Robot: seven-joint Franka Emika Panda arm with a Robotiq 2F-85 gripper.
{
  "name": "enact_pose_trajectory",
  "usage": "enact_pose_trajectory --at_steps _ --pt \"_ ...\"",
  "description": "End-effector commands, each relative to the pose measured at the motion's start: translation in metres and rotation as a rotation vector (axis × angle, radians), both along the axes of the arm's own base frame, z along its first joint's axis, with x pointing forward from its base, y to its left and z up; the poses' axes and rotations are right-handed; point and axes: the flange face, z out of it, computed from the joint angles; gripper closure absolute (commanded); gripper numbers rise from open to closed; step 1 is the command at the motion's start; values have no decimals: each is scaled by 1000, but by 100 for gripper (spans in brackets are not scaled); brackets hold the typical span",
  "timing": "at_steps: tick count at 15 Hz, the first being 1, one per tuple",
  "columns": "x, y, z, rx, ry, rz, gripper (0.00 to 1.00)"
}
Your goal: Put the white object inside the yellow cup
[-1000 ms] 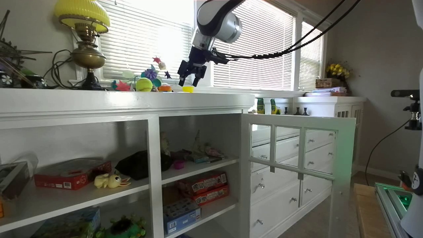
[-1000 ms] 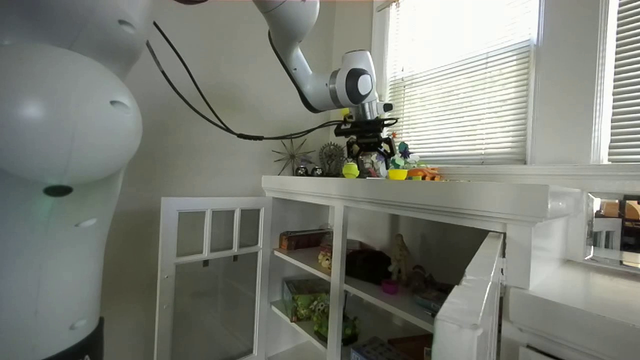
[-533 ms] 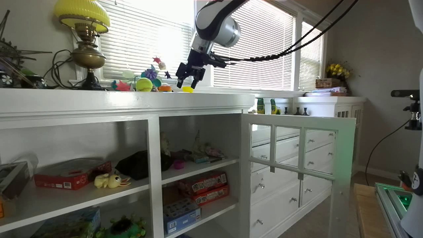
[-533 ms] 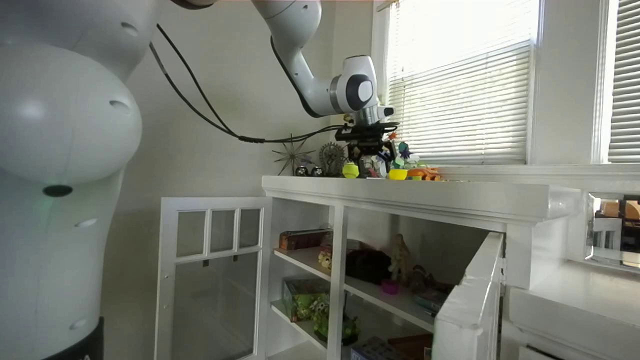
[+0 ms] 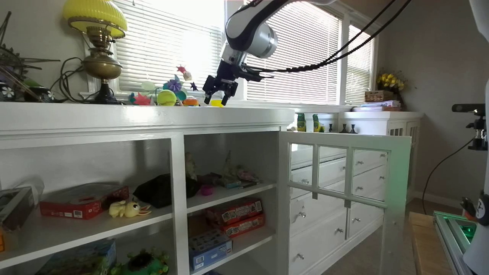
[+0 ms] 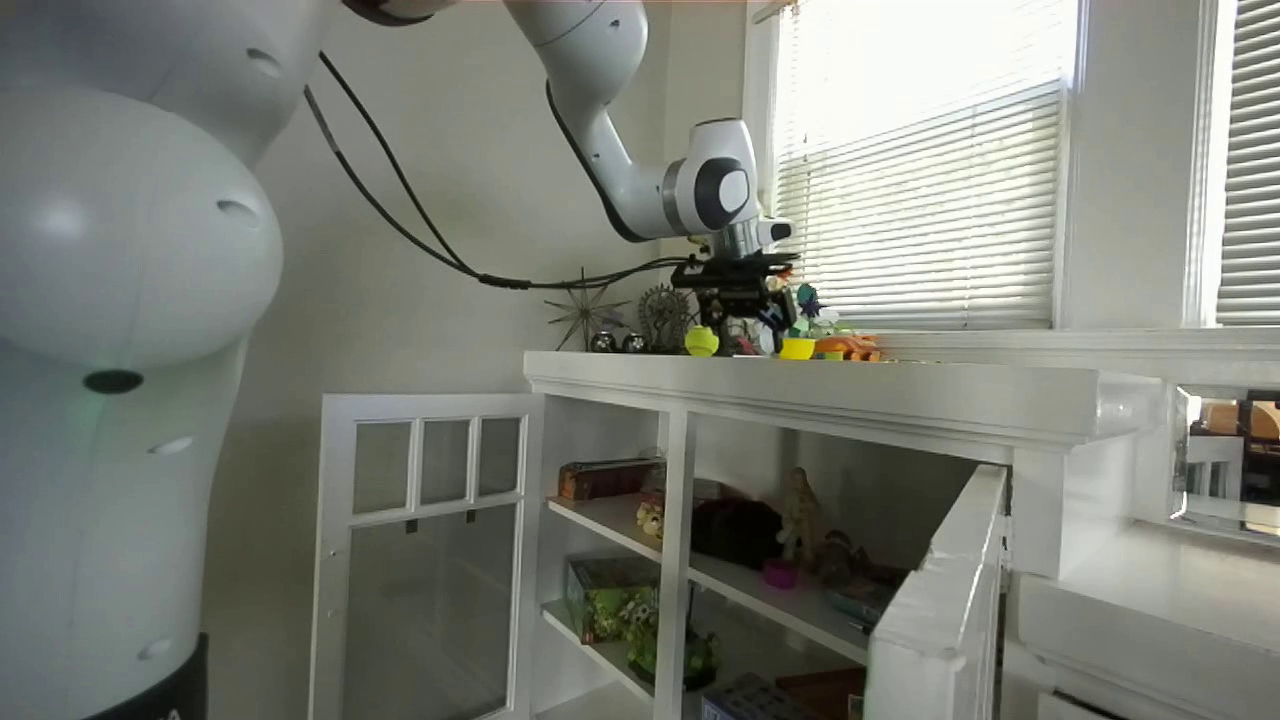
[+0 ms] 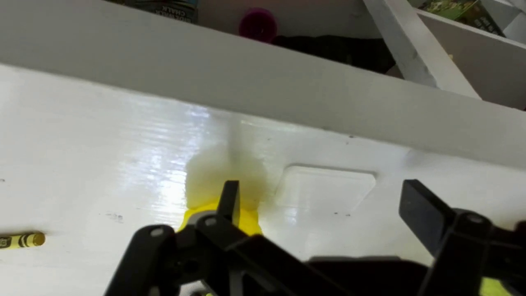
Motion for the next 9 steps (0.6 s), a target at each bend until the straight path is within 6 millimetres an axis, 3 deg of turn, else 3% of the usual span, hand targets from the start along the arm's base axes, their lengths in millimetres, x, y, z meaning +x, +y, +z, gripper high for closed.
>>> enact_pose_trajectory --at_steps 1,2,4,9 --pt "3 -1 -2 46 -26 -35 2" --pt "4 -1 -4 49 -25 -39 26" --pt "5 -1 -7 50 -24 -45 28" --pt "6 -4 -9 55 -29 -51 63"
